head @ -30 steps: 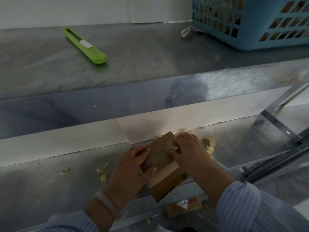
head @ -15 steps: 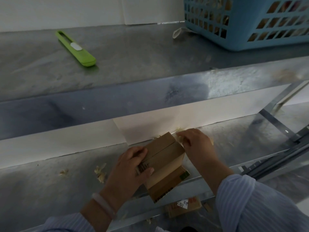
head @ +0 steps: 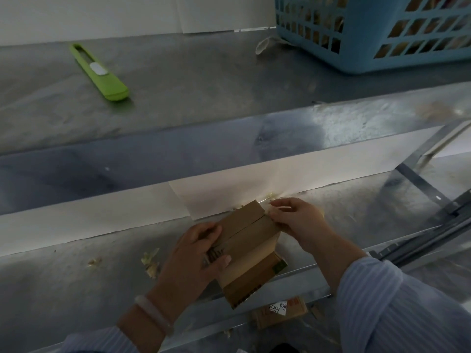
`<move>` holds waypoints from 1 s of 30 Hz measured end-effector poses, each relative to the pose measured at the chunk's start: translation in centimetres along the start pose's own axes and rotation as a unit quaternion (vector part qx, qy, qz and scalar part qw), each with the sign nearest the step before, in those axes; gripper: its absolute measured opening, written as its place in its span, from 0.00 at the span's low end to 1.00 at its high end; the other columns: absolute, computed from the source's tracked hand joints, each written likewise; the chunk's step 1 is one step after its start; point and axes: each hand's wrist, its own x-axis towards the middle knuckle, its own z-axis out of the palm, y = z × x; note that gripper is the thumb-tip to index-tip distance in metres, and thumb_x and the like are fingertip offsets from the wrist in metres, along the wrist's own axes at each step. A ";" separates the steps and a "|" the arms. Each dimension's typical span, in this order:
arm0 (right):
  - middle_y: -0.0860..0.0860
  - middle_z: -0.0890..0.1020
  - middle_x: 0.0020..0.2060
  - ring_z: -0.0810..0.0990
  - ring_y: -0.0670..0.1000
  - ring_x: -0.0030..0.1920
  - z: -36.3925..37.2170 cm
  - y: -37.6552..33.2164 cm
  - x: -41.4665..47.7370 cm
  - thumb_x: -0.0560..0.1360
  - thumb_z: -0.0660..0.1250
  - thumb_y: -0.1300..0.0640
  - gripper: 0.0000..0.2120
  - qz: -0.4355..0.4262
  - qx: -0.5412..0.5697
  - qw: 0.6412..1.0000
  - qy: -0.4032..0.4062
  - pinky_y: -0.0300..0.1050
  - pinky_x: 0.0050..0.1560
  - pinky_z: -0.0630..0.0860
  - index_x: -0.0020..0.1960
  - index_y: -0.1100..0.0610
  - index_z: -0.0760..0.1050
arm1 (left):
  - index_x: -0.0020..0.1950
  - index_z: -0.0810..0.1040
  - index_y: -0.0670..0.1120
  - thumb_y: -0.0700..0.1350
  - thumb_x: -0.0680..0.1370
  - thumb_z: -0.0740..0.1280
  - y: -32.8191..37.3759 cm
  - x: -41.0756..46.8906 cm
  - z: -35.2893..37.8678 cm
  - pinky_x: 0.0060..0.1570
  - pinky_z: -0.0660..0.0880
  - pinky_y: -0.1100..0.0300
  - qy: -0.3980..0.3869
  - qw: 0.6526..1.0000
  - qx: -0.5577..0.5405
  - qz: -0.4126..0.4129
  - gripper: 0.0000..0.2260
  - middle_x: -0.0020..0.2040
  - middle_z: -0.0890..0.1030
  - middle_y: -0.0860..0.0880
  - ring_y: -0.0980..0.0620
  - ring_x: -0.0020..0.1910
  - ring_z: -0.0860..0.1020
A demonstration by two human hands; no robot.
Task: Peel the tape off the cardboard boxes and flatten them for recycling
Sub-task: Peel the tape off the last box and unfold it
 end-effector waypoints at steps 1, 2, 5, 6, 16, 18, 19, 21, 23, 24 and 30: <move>0.57 0.84 0.48 0.83 0.54 0.47 -0.1 0.2 0.1 0.71 0.74 0.65 0.12 0.026 0.041 0.999 -0.007 0.48 0.49 0.81 0.54 0.59 0.80 | 0.72 0.68 0.57 0.70 0.71 0.60 -0.1 0.1 0.1 0.68 0.67 0.57 0.002 1.000 0.001 0.001 0.33 0.65 0.62 0.69 0.62 0.66 0.64; 0.59 0.83 0.47 0.83 0.55 0.46 -0.3 0.4 0.3 0.72 0.72 0.67 0.12 0.049 0.082 0.995 -0.012 0.47 0.47 0.81 0.54 0.61 0.79 | 0.72 0.68 0.57 0.71 0.70 0.59 -0.1 0.1 0.1 0.67 0.66 0.58 0.002 1.000 0.003 0.002 0.33 0.65 0.61 0.71 0.63 0.66 0.64; 0.58 0.84 0.46 0.84 0.54 0.46 -0.3 1.0 0.5 0.73 0.71 0.66 0.09 0.064 0.096 0.993 -0.005 0.47 0.47 0.82 0.52 0.61 0.80 | 0.71 0.68 0.58 0.73 0.70 0.58 -0.2 0.1 0.2 0.65 0.64 0.63 0.008 1.000 0.005 0.002 0.34 0.66 0.60 0.73 0.67 0.66 0.63; 0.55 0.85 0.45 0.84 0.53 0.47 -0.3 1.2 0.8 0.73 0.72 0.64 0.07 0.039 0.030 0.999 0.009 0.45 0.47 0.82 0.50 0.58 0.81 | 0.71 0.69 0.57 0.73 0.70 0.58 -0.1 0.1 0.2 0.64 0.64 0.64 0.011 1.000 0.003 0.001 0.34 0.66 0.60 0.73 0.68 0.66 0.63; 0.37 0.79 0.42 0.78 0.40 0.43 -0.7 1.0 2.1 0.75 0.69 0.55 0.09 -0.181 -0.377 0.908 0.015 0.27 0.41 0.70 0.50 0.42 0.81 | 0.70 0.71 0.51 0.69 0.68 0.61 1.1 0.1 -0.1 0.64 0.59 0.74 0.014 1.000 -0.002 -0.026 0.35 0.67 0.65 0.63 0.70 0.65 0.63; 0.42 0.84 0.44 0.83 0.45 0.47 -1.5 0.9 2.2 0.75 0.70 0.54 0.05 -0.079 -0.174 0.981 -0.040 0.38 0.49 0.79 0.46 0.45 0.83 | 0.70 0.71 0.50 0.66 0.69 0.64 1.4 0.0 -0.2 0.62 0.57 0.79 0.014 0.999 -0.012 -0.035 0.33 0.66 0.65 0.64 0.73 0.63 0.62; 0.47 0.86 0.45 0.84 0.49 0.48 -1.9 0.8 2.3 0.75 0.70 0.56 0.05 -0.024 -0.074 0.994 -0.073 0.44 0.52 0.80 0.48 0.49 0.84 | 0.69 0.71 0.50 0.63 0.69 0.66 1.5 0.0 -0.2 0.62 0.57 0.80 0.016 0.999 -0.016 -0.042 0.32 0.66 0.64 0.65 0.73 0.63 0.62; 0.53 0.86 0.46 0.84 0.52 0.49 -2.5 0.8 2.6 0.75 0.69 0.62 0.10 0.039 0.035 0.990 -0.133 0.48 0.52 0.80 0.55 0.55 0.82 | 0.69 0.70 0.52 0.60 0.69 0.67 1.6 -0.1 0.0 0.62 0.58 0.79 0.020 0.998 -0.022 -0.054 0.30 0.66 0.63 0.67 0.71 0.64 0.62; 0.56 0.85 0.47 0.85 0.54 0.48 -2.7 0.6 2.8 0.74 0.70 0.64 0.12 0.089 0.070 0.978 -0.174 0.48 0.50 0.80 0.58 0.57 0.79 | 0.70 0.68 0.56 0.61 0.69 0.66 1.8 -0.2 0.2 0.64 0.59 0.75 0.020 0.998 -0.015 -0.062 0.30 0.66 0.61 0.70 0.71 0.65 0.61; 0.57 0.85 0.48 0.85 0.55 0.49 -2.6 0.5 2.8 0.74 0.70 0.63 0.12 0.110 0.057 0.975 -0.185 0.50 0.51 0.80 0.57 0.58 0.79 | 0.70 0.67 0.57 0.60 0.69 0.66 1.9 -0.2 0.4 0.65 0.60 0.72 0.021 0.997 -0.013 -0.067 0.29 0.66 0.60 0.71 0.72 0.65 0.60; 0.55 0.86 0.42 0.85 0.52 0.44 -2.1 0.9 3.5 0.75 0.69 0.61 0.05 0.082 -0.068 0.980 -0.166 0.48 0.49 0.82 0.50 0.61 0.81 | 0.70 0.69 0.54 0.48 0.72 0.72 2.4 -0.4 0.8 0.68 0.62 0.62 0.041 0.995 -0.009 -0.088 0.27 0.67 0.62 0.69 0.66 0.67 0.63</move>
